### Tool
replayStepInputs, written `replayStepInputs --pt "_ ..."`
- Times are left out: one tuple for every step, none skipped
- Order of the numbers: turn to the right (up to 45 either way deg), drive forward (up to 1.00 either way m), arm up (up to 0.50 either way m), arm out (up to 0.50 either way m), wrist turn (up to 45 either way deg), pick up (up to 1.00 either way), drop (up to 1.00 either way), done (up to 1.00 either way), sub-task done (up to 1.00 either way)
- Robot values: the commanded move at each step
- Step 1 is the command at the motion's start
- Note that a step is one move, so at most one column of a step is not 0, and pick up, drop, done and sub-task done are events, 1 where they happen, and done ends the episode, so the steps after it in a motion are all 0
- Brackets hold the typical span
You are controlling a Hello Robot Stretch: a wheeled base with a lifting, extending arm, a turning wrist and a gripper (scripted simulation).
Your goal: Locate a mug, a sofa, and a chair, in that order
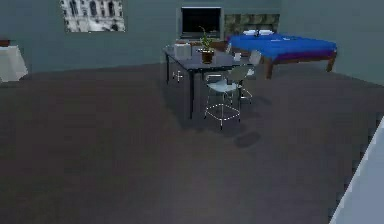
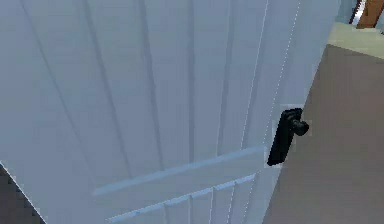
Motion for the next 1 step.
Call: replayStepInputs --pt "0.0 0.85 0.0 0.0 0.0 0.0 0.0 0.0 0.0"
